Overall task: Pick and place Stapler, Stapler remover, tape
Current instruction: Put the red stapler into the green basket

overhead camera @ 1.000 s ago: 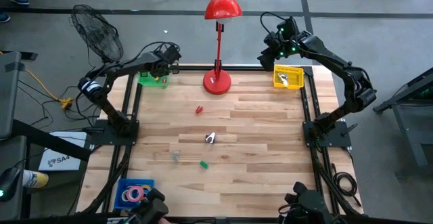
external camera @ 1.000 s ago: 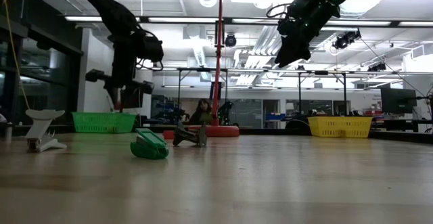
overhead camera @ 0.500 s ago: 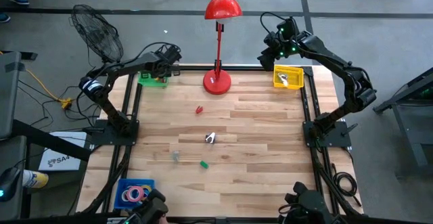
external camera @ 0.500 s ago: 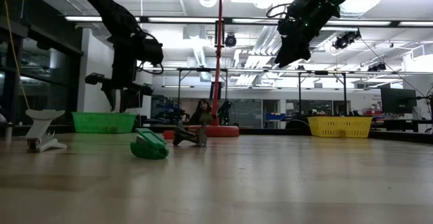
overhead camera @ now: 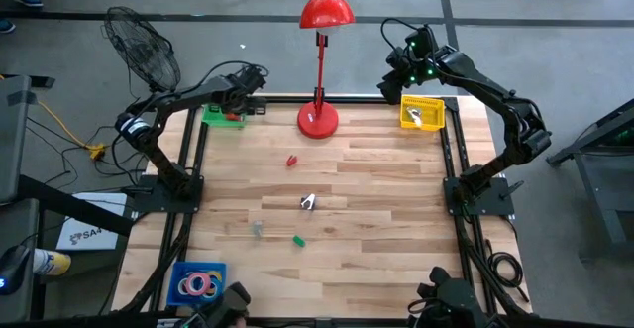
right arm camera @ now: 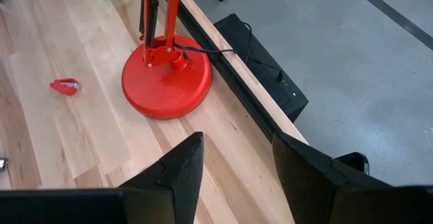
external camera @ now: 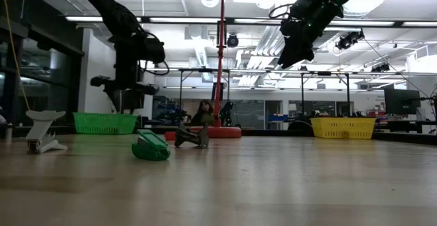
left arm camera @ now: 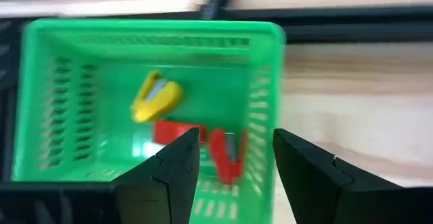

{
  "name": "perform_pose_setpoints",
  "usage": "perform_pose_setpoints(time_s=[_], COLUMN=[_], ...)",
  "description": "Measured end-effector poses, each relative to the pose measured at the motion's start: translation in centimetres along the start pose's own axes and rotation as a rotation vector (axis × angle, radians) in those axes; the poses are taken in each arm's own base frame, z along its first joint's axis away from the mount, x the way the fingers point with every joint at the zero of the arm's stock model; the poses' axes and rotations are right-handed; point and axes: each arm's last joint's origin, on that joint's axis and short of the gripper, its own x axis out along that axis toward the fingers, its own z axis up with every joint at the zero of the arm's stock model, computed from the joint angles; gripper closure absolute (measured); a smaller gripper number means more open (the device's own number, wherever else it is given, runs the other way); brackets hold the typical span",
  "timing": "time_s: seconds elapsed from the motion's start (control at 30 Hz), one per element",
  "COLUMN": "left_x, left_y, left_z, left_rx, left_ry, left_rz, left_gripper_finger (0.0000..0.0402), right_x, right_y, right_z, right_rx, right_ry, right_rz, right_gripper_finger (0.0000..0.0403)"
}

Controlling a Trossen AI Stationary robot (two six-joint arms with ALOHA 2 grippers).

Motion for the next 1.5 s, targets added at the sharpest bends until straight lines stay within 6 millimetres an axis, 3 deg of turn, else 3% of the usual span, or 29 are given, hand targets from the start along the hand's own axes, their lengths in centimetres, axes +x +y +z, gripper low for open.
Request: perform_pose_setpoints(time_s=[0.47, 0.73, 0.87, 1.23, 1.5], left_x=[-1.4, -2.2, -2.9, -5.0, -6.3], left_y=[-2.4, -3.8, -4.8, -7.5, -8.6], left_z=[-0.1, -1.4, -2.7, -6.3, -9.1], left_rx=[0.484, 0.841, 0.954, 0.957, 0.759], left_ry=[-0.097, -0.061, -0.058, -0.021, 0.119], left_rz=[-0.231, -0.493, -0.538, -0.595, -0.605], left_gripper_finger=[0.0218, 0.0218, 0.0218, 0.0217, 0.0217], right_x=[0.0, 0.0, 0.0, 0.0, 0.0], right_y=[0.0, 0.0, 0.0, 0.1, 0.1], right_z=[0.0, -0.1, -0.1, -0.4, -0.5], right_rx=[-0.001, 0.002, 0.004, 0.016, 0.018], right_ry=[0.001, 0.007, 0.009, 0.039, 0.045], right_rz=[0.0, 0.002, 0.002, 0.009, 0.01], right_gripper_finger=[0.0233, 0.0233, 0.0233, 0.0233, 0.0233])
